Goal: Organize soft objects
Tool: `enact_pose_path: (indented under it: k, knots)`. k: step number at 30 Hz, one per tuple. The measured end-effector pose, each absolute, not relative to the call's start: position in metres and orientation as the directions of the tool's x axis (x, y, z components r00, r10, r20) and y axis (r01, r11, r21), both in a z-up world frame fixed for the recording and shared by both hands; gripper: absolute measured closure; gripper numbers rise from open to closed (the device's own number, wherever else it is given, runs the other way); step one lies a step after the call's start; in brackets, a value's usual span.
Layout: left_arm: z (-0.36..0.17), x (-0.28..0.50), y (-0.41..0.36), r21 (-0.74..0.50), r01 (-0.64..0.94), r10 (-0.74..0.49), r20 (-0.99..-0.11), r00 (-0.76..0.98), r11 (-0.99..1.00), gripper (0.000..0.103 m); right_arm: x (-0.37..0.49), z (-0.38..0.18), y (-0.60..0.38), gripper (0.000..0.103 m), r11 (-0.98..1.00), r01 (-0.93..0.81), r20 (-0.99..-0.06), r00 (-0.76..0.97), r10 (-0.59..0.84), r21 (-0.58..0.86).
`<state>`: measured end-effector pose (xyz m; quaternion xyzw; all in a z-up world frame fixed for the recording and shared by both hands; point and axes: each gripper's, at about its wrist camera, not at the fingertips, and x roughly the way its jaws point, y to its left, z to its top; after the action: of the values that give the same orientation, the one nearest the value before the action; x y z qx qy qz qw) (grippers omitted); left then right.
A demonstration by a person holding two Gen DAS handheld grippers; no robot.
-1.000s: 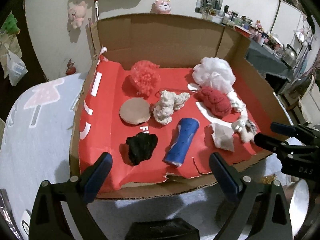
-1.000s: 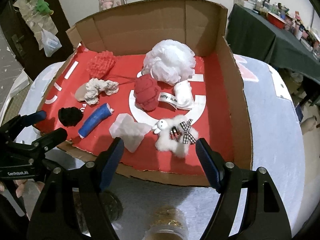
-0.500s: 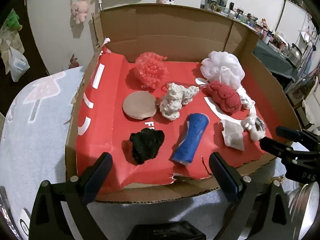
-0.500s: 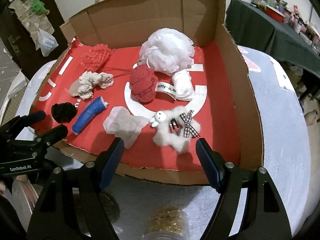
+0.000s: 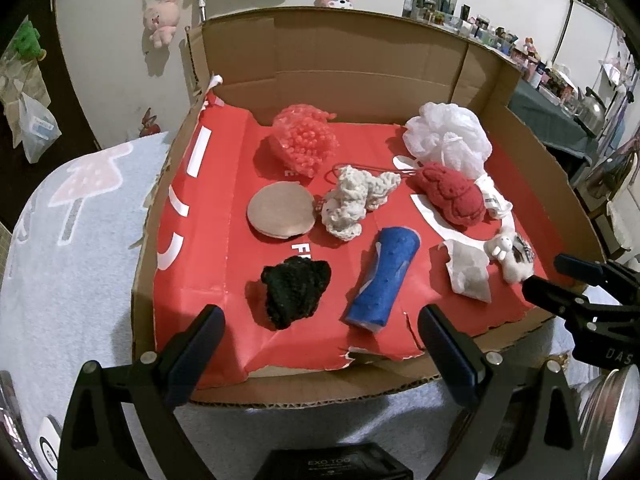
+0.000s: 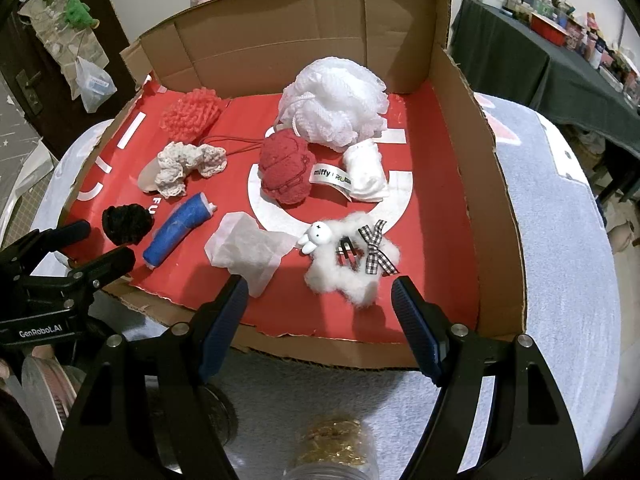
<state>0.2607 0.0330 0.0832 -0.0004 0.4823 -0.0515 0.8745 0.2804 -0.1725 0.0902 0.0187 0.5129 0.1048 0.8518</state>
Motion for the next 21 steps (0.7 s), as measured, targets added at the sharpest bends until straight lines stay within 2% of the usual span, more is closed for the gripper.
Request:
enact_pose_path:
  k: [21]
  knots:
    - [0.0838,0.2598,0.0327,-0.040,0.085,-0.079,-0.838,0.541,0.996,0.004,0.2789,0.0903,-0.1729,0.029,0.979,-0.161,-0.867,0.460,0.189,0.128]
